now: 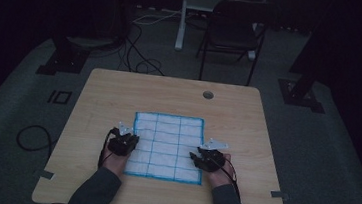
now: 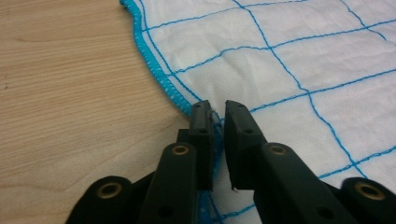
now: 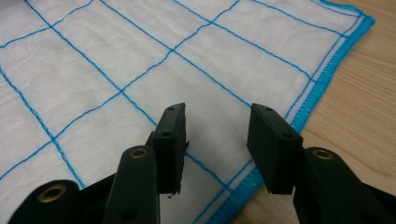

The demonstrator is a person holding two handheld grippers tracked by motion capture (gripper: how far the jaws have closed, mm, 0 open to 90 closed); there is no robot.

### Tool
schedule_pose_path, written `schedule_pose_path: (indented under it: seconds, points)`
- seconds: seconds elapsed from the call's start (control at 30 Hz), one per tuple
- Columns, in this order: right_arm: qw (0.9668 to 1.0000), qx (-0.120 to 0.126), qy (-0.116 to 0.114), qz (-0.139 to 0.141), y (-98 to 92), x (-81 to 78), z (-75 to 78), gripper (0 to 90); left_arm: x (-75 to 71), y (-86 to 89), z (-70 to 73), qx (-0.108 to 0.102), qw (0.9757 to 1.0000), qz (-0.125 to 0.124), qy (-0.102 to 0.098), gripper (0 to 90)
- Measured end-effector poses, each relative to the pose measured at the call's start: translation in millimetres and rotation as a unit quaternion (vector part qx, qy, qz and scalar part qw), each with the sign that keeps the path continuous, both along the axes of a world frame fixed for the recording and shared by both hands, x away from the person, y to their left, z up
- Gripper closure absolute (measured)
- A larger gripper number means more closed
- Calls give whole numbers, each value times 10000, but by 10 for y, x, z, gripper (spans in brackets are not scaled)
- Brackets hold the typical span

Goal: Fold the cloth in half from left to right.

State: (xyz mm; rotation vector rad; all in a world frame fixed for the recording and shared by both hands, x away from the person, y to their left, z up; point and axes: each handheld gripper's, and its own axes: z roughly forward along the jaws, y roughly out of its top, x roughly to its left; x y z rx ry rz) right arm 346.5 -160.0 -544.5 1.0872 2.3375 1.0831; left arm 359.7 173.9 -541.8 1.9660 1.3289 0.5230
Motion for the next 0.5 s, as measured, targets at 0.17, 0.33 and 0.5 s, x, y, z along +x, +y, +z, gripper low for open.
schedule_pose_path:
  seconds: [0.17, 0.33, 0.5]
  points:
    - [9998, 104, -31, -137, -75, -4, 22, 572, 15, 25, 4, -14, 9999, -95, 28, 856]
    - [9995, 135, -41, -280, -150, -2, 37, 573, 16, 27, 5, -8, 9999, -100, 32, 858]
    - [9993, 86, -49, -352, -187, 5, 37, 573, 17, 63, 5, -93, 9999, -69, 68, 861]
